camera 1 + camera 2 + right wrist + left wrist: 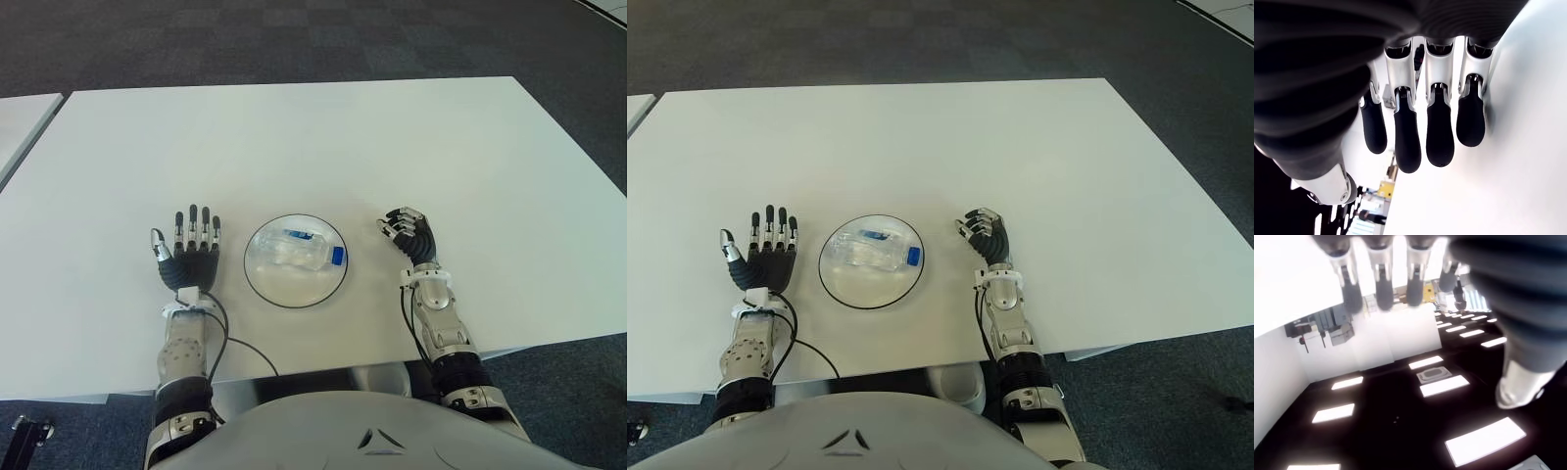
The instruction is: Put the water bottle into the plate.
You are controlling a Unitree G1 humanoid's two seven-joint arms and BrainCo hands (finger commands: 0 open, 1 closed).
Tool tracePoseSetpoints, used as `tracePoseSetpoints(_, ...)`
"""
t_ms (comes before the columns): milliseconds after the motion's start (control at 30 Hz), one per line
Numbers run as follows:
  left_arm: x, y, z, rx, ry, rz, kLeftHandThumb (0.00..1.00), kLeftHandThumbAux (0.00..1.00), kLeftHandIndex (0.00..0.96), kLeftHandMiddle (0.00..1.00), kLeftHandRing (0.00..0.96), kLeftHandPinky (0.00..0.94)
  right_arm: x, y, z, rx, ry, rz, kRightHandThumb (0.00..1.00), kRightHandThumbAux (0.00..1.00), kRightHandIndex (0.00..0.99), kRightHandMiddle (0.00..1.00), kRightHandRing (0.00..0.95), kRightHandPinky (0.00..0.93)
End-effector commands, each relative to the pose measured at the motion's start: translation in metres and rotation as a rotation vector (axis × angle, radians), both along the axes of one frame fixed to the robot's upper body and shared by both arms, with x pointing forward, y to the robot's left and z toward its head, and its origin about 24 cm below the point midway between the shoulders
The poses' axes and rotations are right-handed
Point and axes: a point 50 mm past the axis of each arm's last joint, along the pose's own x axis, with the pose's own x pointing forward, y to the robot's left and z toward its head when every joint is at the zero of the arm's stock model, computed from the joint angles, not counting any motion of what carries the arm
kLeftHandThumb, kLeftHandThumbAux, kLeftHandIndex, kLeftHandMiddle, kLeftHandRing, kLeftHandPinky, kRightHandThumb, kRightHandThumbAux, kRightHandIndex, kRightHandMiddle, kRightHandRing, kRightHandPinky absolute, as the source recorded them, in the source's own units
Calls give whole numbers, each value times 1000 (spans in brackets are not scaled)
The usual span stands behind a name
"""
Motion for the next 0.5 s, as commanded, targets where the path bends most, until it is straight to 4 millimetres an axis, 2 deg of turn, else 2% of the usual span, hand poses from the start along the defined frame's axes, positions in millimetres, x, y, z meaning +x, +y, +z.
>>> tracePoseSetpoints(33, -9, -2, -13, -31, 116, 1, 0, 759, 191, 350, 428, 507, -2, 0, -4, 0, 28, 0, 705, 729, 429, 583, 611, 629)
tracePoseSetpoints(367, -7, -3, -10, -78, 174, 27, 0, 862, 319, 458, 550, 620, -3, 0, -4, 0, 18, 6, 705, 729, 429, 585, 613, 637)
tracePoseSetpoints(400, -7, -3, -9, -86, 179, 30, 248, 812, 357, 490, 573, 638, -3, 0, -4, 1, 19, 6, 705, 729, 429, 586, 614, 639)
tracePoseSetpoints(500, -7, -7, -5, -67, 214, 41, 547, 751, 404, 564, 624, 683, -3, 0, -3, 2, 19, 4, 705, 729, 429, 588, 617, 642)
